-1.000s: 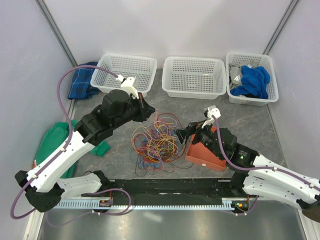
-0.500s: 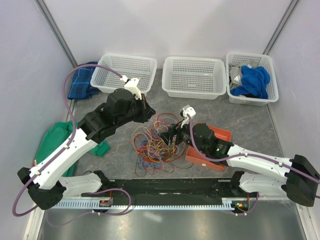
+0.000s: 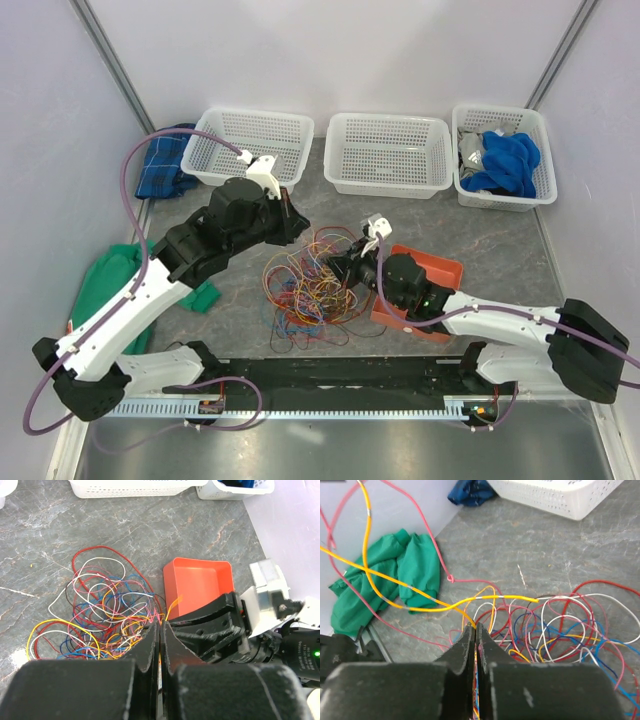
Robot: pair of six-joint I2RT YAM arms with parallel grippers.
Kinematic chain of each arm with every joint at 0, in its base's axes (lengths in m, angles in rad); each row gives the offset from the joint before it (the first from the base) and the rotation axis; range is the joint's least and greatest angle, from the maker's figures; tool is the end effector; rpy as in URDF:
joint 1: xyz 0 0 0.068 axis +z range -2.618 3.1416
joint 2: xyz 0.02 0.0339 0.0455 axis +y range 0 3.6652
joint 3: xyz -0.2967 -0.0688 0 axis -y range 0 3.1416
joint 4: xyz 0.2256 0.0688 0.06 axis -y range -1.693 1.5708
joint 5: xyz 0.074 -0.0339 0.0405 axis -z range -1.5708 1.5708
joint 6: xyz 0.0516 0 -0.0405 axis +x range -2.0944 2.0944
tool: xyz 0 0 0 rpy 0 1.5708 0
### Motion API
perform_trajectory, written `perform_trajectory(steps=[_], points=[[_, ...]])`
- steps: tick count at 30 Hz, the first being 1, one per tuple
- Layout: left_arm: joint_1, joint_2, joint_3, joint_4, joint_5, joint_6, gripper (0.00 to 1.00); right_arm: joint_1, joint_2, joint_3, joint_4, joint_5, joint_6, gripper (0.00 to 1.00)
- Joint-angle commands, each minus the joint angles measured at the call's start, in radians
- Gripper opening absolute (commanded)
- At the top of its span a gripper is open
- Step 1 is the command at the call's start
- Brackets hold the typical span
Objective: Untangle the cables
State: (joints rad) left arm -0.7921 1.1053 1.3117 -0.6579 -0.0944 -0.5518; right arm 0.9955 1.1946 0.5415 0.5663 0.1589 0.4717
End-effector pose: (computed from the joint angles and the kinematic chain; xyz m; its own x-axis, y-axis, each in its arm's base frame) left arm 0.1497 -0.1447 0.4289 -0.6012 -0.1337 -0.7878 0.3921 0.8097 -0.4367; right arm 0.1435 0.2062 0.2892 -0.3795 0.2394 -0.8937 -0.6402 0.6294 0.4405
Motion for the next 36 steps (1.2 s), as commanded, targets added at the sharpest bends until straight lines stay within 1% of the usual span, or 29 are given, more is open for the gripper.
perform_trajectory(steps=[1,2,3,4,5,6,7,8,9,12,14,15,18,19,20,21,22,23,25,27,28,32,36], points=[[-0.001,-0.038,-0.008,0.003,-0.004,0.02,0.02,0.002,-0.087,-0.034,0.115,0.047,0.002,0.0],[-0.001,-0.042,-0.017,0.003,-0.016,0.016,0.02,0.002,-0.151,-0.043,0.118,0.065,-0.005,0.0],[-0.001,-0.048,-0.023,0.001,-0.024,0.015,0.02,0.002,-0.185,-0.038,0.08,0.077,-0.011,0.0],[-0.001,-0.061,-0.031,0.001,-0.036,0.012,0.14,0.002,-0.219,-0.022,0.034,0.094,-0.018,0.0],[-0.001,-0.07,-0.044,-0.002,-0.065,0.001,0.33,0.002,-0.275,0.006,-0.029,0.129,-0.024,0.0],[-0.001,-0.081,-0.054,0.0,-0.083,-0.006,0.75,0.002,-0.294,0.084,-0.168,0.145,-0.053,0.0],[-0.001,-0.094,-0.063,-0.003,-0.109,-0.017,0.93,0.002,-0.309,0.131,-0.243,0.165,-0.065,0.0],[-0.001,-0.12,-0.083,-0.003,-0.163,-0.039,0.99,0.002,-0.317,0.182,-0.316,0.183,-0.082,0.0],[-0.001,-0.136,-0.091,-0.002,-0.186,-0.046,1.0,0.002,-0.316,0.283,-0.445,0.224,-0.109,0.0],[0.001,-0.174,-0.121,0.007,-0.257,-0.074,1.0,0.002,-0.309,0.427,-0.609,0.272,-0.146,0.0],[0.001,-0.197,-0.153,0.024,-0.268,-0.08,1.0,0.002,-0.308,0.481,-0.66,0.297,-0.157,0.0],[-0.001,-0.205,-0.167,0.058,-0.262,-0.077,1.0,0.002,-0.306,0.532,-0.699,0.315,-0.163,0.0],[-0.001,-0.243,-0.241,0.134,-0.209,-0.062,0.99,0.002,-0.285,0.636,-0.778,0.327,-0.173,0.0],[-0.001,-0.255,-0.265,0.206,-0.174,-0.059,1.0,0.002,-0.271,0.661,-0.793,0.323,-0.173,0.0],[-0.001,-0.272,-0.328,0.254,-0.154,-0.053,1.0,0.002,-0.265,0.681,-0.809,0.32,-0.173,0.0],[-0.001,-0.318,-0.366,0.303,-0.139,-0.054,1.0,0.002,-0.259,0.713,-0.831,0.318,-0.168,0.0],[-0.001,-0.341,-0.408,0.422,-0.113,-0.059,1.0,0.002,-0.251,0.724,-0.839,0.315,-0.166,0.0],[-0.001,-0.367,-0.487,0.473,-0.096,-0.06,1.0,0.002,-0.247,0.75,-0.848,0.318,-0.162,0.0],[-0.001,-0.419,-0.575,0.617,-0.042,-0.053,1.0,0.002,-0.247,0.781,-0.865,0.33,-0.165,0.0],[-0.001,-0.432,-0.614,0.703,0.001,-0.039,1.0,0.002,-0.242,0.833,-0.882,0.344,-0.173,0.0],[-0.001,-0.43,-0.643,0.774,0.045,-0.025,1.0,0.0,-0.23,0.853,-0.894,0.343,-0.174,0.0],[-0.001,-0.394,-0.703,0.929,0.113,-0.008,1.0,0.002,-0.19,0.946,-0.963,0.326,-0.157,0.0],[-0.002,-0.308,-0.692,0.968,0.113,-0.007,1.0,0.002,-0.182,0.968,-0.977,0.3,-0.131,0.0]])
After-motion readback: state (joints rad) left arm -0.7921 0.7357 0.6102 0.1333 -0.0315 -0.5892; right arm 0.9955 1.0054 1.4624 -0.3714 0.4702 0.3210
